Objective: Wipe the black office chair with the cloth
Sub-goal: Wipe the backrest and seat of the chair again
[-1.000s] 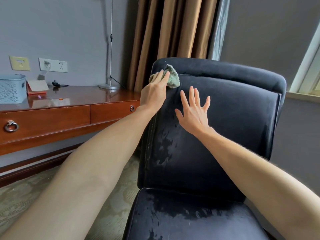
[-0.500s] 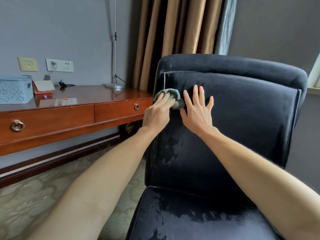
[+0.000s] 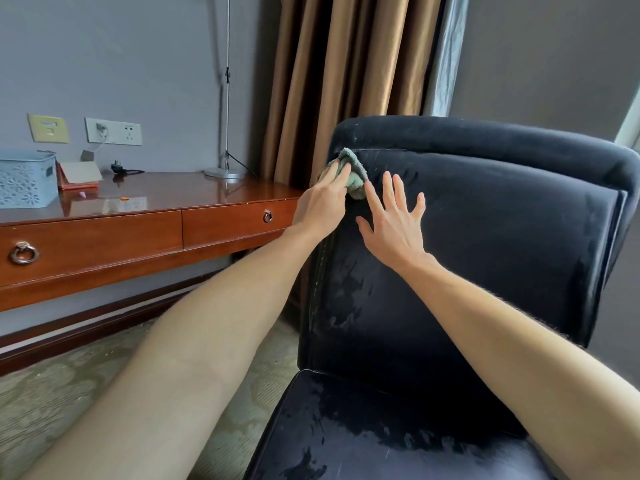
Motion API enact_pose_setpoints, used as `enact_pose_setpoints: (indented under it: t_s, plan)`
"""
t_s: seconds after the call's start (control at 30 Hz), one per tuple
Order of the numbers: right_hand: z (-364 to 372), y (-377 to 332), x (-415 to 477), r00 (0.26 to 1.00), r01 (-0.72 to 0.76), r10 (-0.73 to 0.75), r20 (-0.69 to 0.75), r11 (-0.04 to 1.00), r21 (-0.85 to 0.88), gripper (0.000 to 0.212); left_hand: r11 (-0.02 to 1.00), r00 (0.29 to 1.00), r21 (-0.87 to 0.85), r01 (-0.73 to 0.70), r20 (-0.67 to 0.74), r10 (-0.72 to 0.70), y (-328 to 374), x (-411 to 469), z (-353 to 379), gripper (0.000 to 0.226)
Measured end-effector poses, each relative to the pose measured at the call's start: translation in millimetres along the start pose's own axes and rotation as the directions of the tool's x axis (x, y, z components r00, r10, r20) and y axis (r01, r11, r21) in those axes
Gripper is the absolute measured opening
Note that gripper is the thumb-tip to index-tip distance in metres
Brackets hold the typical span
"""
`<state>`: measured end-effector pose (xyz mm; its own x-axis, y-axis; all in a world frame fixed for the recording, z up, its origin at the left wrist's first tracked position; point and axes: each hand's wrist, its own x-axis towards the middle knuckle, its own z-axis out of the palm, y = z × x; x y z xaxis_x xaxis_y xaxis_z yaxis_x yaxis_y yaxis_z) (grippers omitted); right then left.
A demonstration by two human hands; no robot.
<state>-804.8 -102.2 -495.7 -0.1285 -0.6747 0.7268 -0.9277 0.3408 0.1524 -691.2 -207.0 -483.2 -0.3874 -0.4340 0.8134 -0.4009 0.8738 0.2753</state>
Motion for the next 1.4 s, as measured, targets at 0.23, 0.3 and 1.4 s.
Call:
enact_pose_setpoints:
  t_s: [0.23,0.3,1.4]
  plan:
    - [11.5,13.0,-2.6,0.999,0.003,0.000,0.039,0.998,-0.059,0.063,0.990,0.999,-0.135,0.044,0.030,-0.040,-9.8,-22.8,29.8,0.043]
    - [14.8,14.7,-4.0,1.000,0.005,-0.002,0.031,0.997,-0.074,0.061,0.985,0.999,-0.164,0.051,0.020,-0.048,-11.3,-32.9,36.4,0.042]
    - [-49.6,146.2,90.6,0.987,-0.161,0.159,-0.027,0.968,-0.193,0.064,0.980,0.978,-0.001,-0.200,0.064,0.199,79.4,94.8,61.2,0.041]
